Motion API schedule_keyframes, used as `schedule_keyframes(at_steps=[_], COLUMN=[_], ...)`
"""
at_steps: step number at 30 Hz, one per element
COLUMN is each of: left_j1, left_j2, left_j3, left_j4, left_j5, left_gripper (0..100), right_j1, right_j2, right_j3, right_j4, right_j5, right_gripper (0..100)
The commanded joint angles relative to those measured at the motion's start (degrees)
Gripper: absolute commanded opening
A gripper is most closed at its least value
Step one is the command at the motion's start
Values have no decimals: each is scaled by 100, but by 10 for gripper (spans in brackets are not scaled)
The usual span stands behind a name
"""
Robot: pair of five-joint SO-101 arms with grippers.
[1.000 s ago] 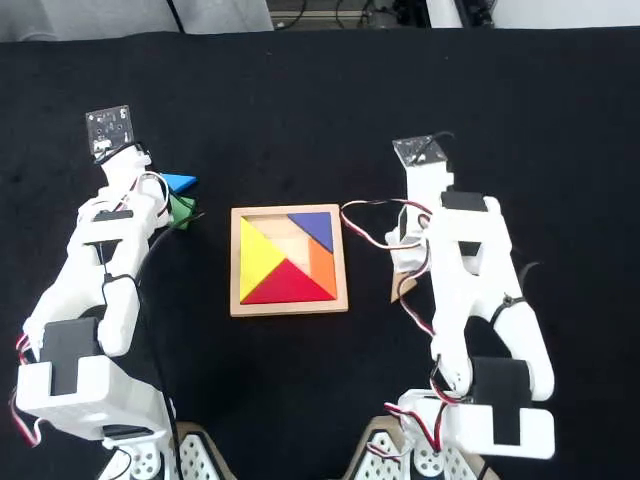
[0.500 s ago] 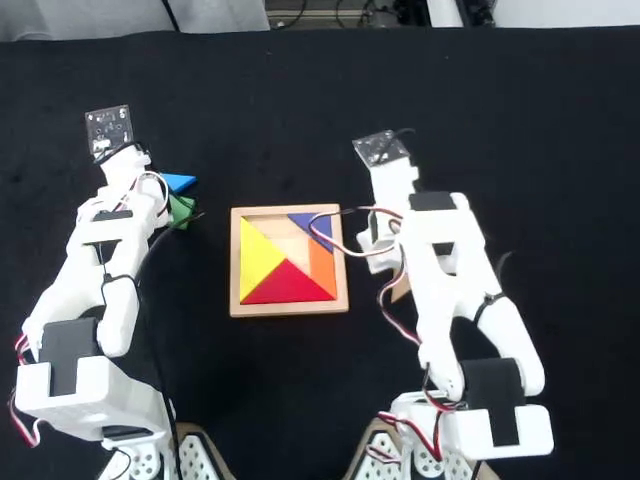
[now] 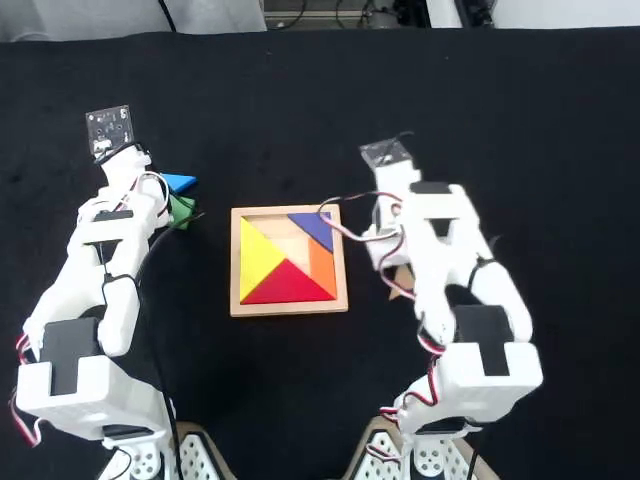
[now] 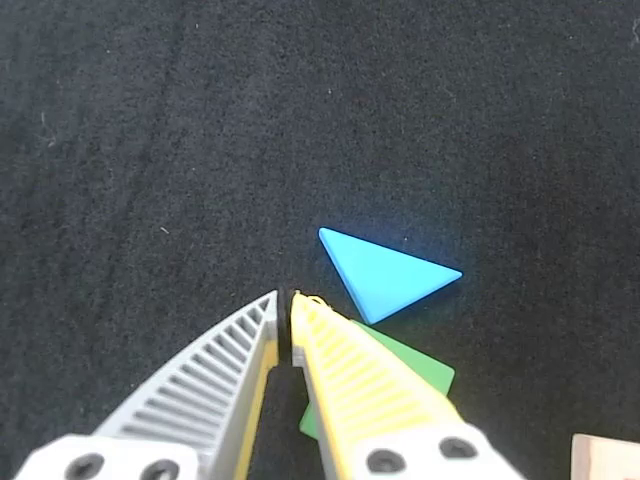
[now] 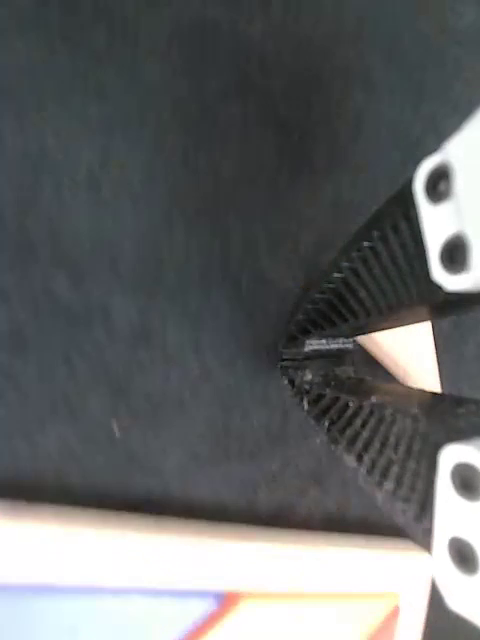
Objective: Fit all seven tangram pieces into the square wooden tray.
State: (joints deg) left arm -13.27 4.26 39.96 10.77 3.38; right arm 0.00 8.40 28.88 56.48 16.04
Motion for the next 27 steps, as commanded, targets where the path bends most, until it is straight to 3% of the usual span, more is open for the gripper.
schedule_keyframes(at_steps=[1,15,20,22,27], left_j1=[66,75,75,75,75], left_j2=[-26,-26,-26,-26,-26], left_j3=[-338,-338,-338,-338,-338], left_j4=[-9,-9,-9,-9,-9], left_j5=[53,53,53,53,53], left_gripper=[40,40,40,40,40], right_j1=[501,1451,1582,1582,1574], right_j2=[13,-4,-110,-391,-1912], right_j3=[-347,-330,-163,136,1086], right_j4=[-79,818,1415,1415,1125], right_j5=[44,1433,2576,2945,3024], right_gripper=[14,14,11,11,11])
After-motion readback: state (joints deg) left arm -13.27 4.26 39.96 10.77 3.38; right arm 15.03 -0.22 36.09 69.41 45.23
